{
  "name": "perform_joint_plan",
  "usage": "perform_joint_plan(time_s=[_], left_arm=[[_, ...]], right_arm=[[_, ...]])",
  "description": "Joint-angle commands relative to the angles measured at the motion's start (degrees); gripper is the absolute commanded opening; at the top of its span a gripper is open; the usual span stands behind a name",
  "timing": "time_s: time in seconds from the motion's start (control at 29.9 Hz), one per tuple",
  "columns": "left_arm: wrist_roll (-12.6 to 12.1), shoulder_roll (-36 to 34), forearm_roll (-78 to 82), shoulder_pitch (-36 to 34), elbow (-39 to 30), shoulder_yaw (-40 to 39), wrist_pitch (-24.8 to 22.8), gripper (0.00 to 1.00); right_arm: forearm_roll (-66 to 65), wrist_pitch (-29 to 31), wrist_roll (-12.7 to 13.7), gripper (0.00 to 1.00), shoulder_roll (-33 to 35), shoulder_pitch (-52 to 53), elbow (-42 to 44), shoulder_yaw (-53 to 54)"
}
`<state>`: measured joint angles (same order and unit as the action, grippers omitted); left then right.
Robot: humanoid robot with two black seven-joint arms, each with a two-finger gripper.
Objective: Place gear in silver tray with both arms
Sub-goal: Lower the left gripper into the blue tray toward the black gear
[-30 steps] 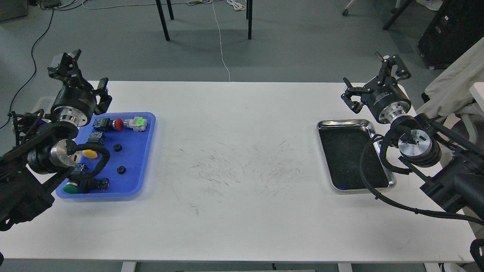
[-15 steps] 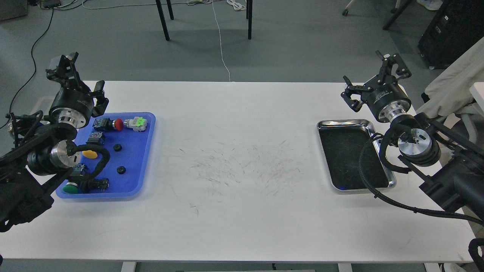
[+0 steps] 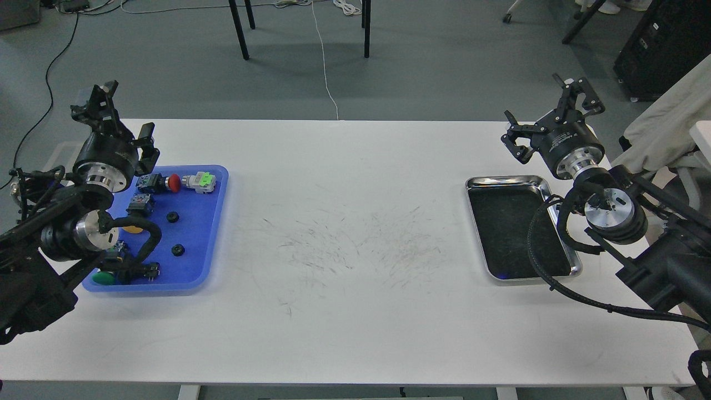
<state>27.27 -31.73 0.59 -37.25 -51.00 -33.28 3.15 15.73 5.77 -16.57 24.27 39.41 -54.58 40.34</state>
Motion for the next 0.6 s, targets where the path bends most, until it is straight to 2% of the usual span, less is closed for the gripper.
perform_joint_plan(time_s=[0.0,0.37,0.57], left_arm=[[-0.2,-1.2,0.3,0.1,-0.3,0.3,0.3,0.99],[-1.2,-7.8,2.7,-0.8,-3.0,8.2,0.1,0.99],[-3.5,-14.8,4.1,-2.4,-8.1,12.0,-0.6,0.99]], right_arm=[[0.0,-0.1,0.0,0.99,0.1,0.0,-0.1,0.0],[0.0,0.1,0.0,0.99,0.1,-0.4,-0.1,0.1],[0.0,0.1,0.0,0.99,0.0,-0.4,-0.1,0.2]])
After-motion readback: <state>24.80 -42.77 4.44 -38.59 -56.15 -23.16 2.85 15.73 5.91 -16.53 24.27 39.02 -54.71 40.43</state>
